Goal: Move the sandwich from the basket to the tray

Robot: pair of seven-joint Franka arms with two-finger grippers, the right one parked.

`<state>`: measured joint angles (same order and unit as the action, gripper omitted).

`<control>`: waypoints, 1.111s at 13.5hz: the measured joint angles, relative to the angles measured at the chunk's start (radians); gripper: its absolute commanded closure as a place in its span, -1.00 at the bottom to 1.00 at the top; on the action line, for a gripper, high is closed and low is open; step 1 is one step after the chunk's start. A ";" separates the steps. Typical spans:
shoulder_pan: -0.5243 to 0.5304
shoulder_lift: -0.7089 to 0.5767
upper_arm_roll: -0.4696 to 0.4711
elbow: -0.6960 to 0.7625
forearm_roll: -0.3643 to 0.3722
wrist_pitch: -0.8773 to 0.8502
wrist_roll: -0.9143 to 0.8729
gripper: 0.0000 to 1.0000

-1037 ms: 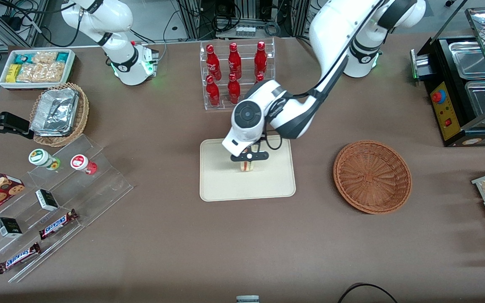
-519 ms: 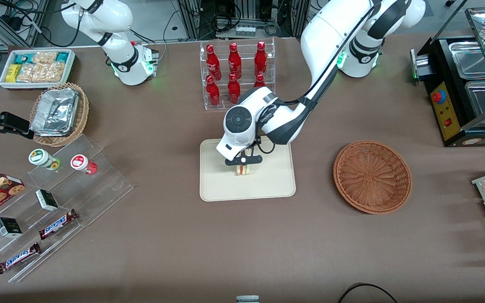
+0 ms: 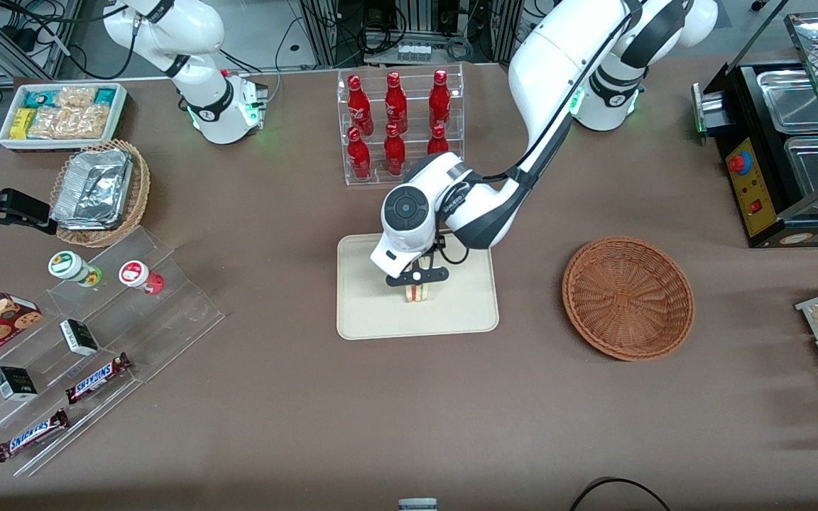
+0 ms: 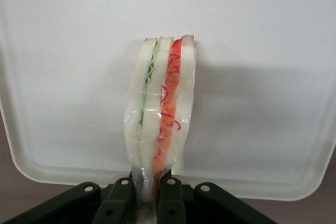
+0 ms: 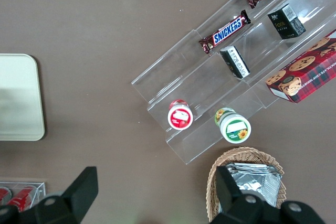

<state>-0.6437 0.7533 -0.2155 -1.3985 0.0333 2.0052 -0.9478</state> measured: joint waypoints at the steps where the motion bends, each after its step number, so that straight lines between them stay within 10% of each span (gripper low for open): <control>1: 0.000 0.006 0.000 0.000 0.015 0.007 -0.022 1.00; 2: 0.000 0.012 0.000 0.000 0.024 0.010 -0.037 0.97; 4: -0.001 0.019 0.000 0.000 0.025 0.014 -0.048 -0.72; 5: -0.001 0.020 0.000 0.000 0.025 0.015 -0.049 -1.00; 15: -0.001 -0.026 -0.001 0.043 0.026 -0.057 -0.052 -1.00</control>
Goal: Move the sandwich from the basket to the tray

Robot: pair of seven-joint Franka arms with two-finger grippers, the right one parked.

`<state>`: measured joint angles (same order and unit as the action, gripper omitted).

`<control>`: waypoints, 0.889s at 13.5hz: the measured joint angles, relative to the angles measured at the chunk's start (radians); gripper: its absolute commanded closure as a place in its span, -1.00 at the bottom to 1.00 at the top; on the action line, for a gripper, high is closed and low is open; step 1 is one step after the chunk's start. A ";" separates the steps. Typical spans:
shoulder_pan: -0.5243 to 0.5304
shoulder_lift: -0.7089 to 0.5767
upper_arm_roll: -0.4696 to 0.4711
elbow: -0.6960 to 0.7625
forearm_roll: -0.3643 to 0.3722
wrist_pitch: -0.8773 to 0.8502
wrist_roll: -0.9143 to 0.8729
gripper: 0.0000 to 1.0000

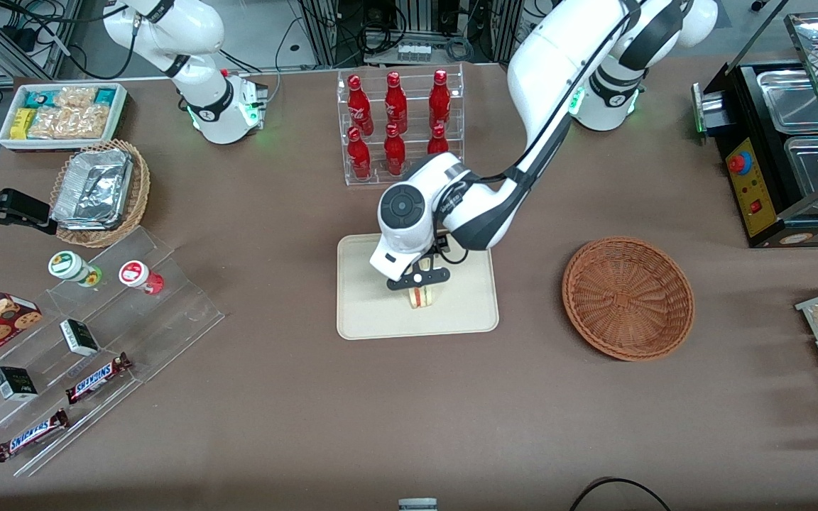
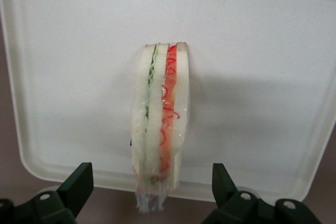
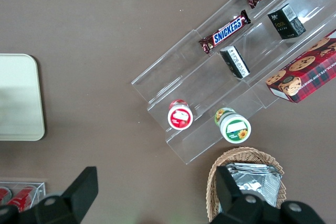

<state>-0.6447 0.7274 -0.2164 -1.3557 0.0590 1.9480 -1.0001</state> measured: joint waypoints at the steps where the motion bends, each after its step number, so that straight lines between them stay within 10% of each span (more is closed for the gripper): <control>1: 0.001 -0.026 0.000 0.006 0.000 -0.034 0.002 -1.00; 12: 0.212 -0.258 0.017 -0.022 0.024 -0.356 0.504 -1.00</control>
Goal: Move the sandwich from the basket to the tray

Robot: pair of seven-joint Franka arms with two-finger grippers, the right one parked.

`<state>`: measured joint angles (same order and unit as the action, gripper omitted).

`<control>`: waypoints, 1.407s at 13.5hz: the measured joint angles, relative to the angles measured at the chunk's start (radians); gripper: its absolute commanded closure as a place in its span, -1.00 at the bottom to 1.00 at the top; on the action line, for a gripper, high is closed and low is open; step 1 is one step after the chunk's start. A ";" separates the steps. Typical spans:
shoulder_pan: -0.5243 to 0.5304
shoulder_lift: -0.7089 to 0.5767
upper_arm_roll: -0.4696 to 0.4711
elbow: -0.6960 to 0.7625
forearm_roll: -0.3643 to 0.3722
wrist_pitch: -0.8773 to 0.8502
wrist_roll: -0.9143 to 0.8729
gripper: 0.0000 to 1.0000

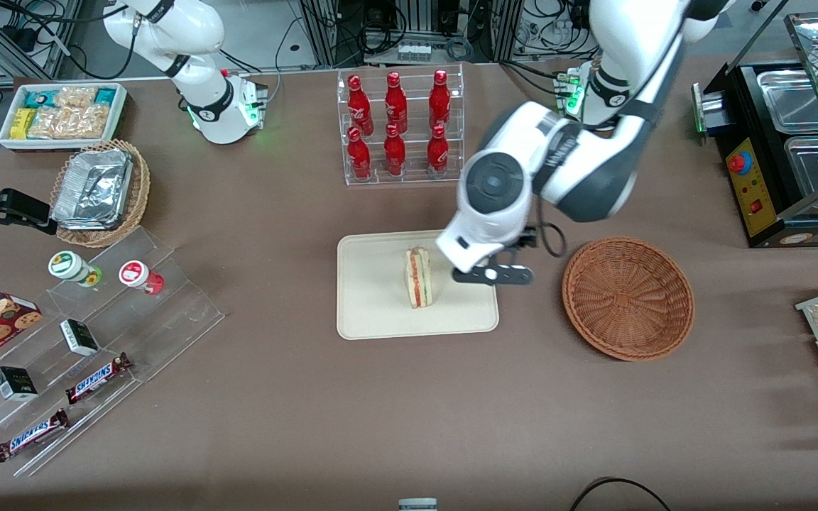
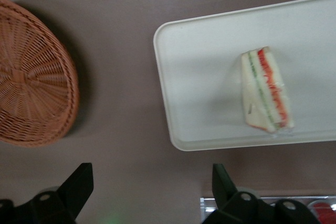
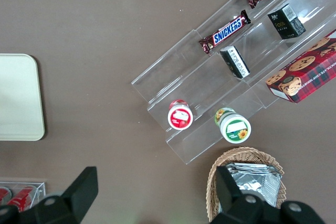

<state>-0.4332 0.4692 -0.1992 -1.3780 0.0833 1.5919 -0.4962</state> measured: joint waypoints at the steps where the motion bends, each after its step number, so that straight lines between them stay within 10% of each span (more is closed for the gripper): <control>1: 0.036 -0.025 0.000 -0.035 0.001 0.003 0.061 -1.00; 19: 0.435 -0.384 0.002 -0.263 -0.038 -0.110 0.450 -1.00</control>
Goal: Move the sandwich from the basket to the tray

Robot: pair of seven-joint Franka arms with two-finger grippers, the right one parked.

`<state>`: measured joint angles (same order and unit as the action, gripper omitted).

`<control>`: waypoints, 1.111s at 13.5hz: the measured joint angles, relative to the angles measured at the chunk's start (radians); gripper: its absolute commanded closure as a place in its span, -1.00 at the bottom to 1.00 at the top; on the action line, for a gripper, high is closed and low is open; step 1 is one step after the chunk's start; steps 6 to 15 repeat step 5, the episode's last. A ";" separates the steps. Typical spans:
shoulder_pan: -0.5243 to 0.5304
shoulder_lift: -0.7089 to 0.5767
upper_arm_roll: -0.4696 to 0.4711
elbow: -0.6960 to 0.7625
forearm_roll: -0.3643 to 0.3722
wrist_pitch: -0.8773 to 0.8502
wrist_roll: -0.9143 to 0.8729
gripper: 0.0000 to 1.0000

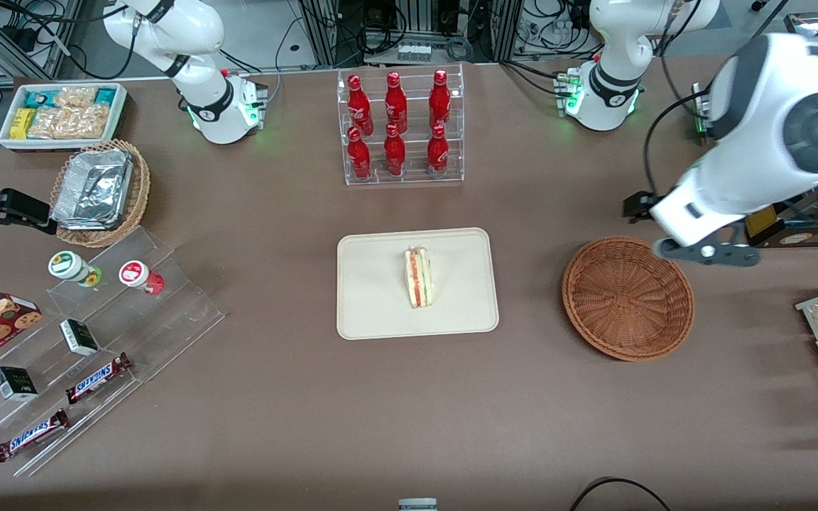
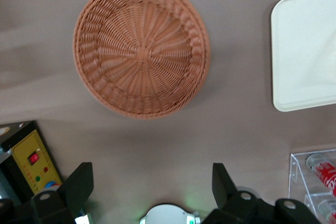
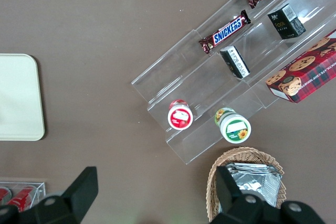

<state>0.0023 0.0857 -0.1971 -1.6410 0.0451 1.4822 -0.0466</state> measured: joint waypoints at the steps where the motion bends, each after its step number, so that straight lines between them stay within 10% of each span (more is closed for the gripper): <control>1: 0.013 -0.015 0.000 0.000 -0.004 -0.025 0.007 -1.00; 15: 0.021 -0.066 0.002 0.013 -0.013 -0.118 0.008 -1.00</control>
